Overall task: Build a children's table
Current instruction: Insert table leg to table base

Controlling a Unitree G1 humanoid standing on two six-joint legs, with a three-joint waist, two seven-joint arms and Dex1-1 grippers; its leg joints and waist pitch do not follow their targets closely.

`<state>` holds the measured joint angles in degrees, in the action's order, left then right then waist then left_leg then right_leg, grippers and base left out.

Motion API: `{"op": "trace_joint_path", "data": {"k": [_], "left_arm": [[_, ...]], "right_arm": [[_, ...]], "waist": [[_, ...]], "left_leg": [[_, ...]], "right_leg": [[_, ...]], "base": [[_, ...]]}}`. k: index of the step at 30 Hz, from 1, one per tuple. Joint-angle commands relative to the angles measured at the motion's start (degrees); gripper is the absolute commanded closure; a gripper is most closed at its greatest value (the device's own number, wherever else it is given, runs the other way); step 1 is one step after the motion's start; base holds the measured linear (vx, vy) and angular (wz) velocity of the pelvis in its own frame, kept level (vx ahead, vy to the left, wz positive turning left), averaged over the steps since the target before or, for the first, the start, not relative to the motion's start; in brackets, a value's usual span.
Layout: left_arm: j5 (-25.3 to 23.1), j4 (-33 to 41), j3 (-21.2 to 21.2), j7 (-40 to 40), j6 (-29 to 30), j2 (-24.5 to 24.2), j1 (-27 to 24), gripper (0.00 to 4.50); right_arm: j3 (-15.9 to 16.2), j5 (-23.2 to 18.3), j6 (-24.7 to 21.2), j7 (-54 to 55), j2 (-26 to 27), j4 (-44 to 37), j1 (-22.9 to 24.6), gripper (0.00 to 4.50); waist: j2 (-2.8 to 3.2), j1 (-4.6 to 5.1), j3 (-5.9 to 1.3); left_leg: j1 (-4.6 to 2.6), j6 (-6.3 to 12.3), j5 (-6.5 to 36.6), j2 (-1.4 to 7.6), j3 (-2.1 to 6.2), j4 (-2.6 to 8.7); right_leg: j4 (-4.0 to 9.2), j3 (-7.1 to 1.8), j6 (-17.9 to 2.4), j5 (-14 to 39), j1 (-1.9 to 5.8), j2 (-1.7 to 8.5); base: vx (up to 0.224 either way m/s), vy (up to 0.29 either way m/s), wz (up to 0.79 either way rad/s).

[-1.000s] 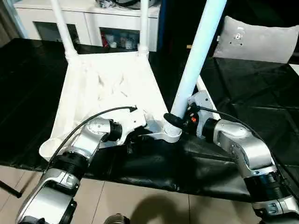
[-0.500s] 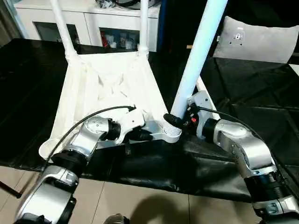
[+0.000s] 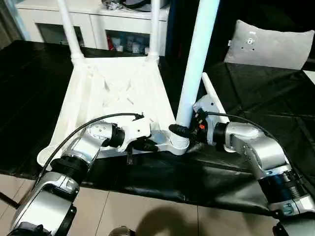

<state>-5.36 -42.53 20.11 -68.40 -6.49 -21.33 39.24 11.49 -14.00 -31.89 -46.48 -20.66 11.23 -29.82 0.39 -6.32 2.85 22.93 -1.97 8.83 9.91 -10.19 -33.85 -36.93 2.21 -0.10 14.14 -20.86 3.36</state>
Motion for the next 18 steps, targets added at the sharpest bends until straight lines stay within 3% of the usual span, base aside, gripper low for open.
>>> {"op": "trace_joint_path", "data": {"k": [1,11,13,14,18], "left_arm": [[-1.66,-0.17,3.26,-3.83,-0.43,-0.12,-0.19,4.5],[-0.92,-0.53,2.2,-4.17,0.29,-0.1,-0.25,4.5],[-0.94,-0.78,2.07,-3.96,0.27,-0.09,-0.17,4.5],[-0.95,-0.85,2.0,-3.87,0.25,-0.15,-0.15,4.5],[-1.15,-1.11,1.92,-3.54,0.18,-0.23,0.07,4.5]], "right_arm": [[1.25,0.52,-2.21,-0.49,0.07,4.34,1.19,2.62],[-4.64,-3.1,-0.57,-1.03,1.03,8.51,4.24,2.62],[-4.68,-3.05,0.36,-1.23,0.83,8.13,5.41,2.62],[-4.57,-2.99,0.95,-1.28,0.71,7.29,6.38,2.62],[-2.34,-0.18,4.11,-0.84,-0.67,4.74,8.65,2.62]], "waist": [[0.66,-0.09,-3.57],[1.03,-0.2,-3.72],[0.98,-0.28,-3.71],[1.43,-0.36,-3.75],[1.32,-0.38,-3.79]], "left_leg": [[-2.29,-2.32,15.53,3.84,1.51,4.25],[-2.25,-2.42,15.64,3.87,1.57,4.31],[-2.21,-2.26,15.6,3.87,1.59,4.31],[-2.22,-2.31,15.65,3.86,1.64,4.28],[-2.3,-1.86,15.86,3.89,1.62,4.38]], "right_leg": [[4.7,-2.6,-13.88,2.0,1.19,5.72],[4.55,-2.46,-14.49,-0.51,1.32,5.64],[4.58,-2.47,-14.42,-0.38,1.39,5.73],[4.58,-2.46,-14.41,-0.32,1.38,5.8],[4.76,-2.41,-13.83,-0.53,1.39,5.67]], "base": [[0.0,0.0,0.0],[0.0,0.0,0.0],[0.0,0.0,0.0],[0.0,0.0,0.0],[0.0,0.0,0.0]]}}
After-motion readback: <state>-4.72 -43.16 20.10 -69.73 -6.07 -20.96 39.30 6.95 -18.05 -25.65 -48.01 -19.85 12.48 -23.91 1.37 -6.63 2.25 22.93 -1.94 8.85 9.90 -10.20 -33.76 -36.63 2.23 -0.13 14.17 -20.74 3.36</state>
